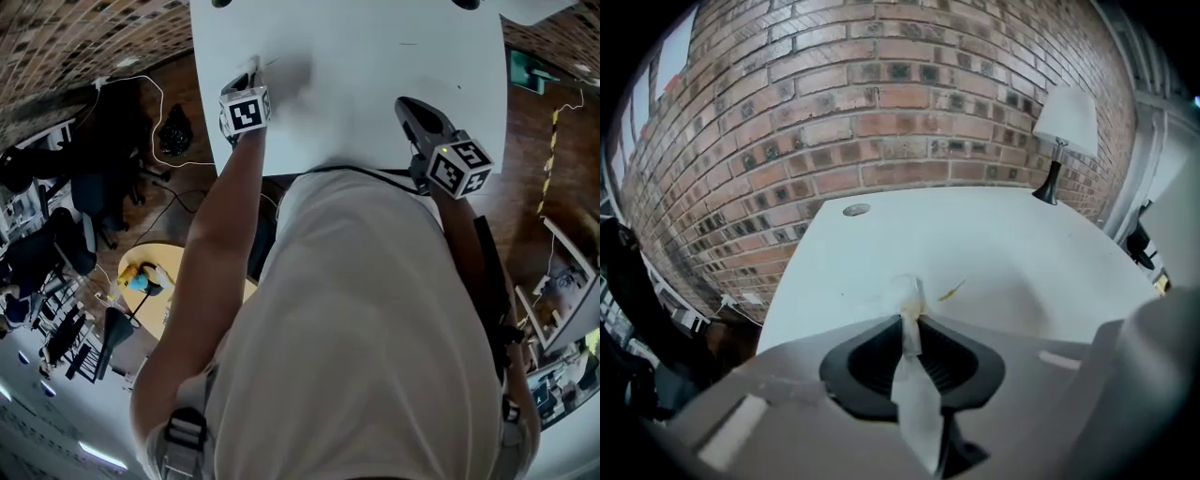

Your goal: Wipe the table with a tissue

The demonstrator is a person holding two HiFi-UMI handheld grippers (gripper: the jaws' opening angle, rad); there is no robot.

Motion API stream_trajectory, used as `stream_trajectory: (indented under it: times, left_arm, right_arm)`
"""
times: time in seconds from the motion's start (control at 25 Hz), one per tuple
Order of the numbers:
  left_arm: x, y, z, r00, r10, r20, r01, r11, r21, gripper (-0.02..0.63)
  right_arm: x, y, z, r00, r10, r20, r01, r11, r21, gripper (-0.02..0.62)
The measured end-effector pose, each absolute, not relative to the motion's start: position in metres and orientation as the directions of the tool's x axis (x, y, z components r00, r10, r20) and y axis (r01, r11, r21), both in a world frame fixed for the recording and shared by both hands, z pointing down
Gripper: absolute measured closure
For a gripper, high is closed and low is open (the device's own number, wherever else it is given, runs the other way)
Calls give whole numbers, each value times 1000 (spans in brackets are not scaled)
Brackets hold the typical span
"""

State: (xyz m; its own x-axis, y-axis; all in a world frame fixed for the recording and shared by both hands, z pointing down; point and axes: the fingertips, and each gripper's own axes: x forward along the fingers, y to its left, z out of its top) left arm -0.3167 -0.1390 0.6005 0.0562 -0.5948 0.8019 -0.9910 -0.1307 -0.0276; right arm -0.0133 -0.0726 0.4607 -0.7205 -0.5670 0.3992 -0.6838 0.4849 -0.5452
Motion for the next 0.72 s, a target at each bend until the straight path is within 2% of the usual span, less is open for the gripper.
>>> stream_trajectory:
  times: [0.36,0.72]
  left_arm:
    - [-296,-159,594,63,-597,800,-986,-159,-41,551]
    - [-256,-172,597,179,-586,790,-960,-280,10,549]
  right_arm:
    - [11,-73,457,-707,-584,399,-694,466,-548,588]
    - [28,-71,462,-690,-605,397,-703,430,-566,588]
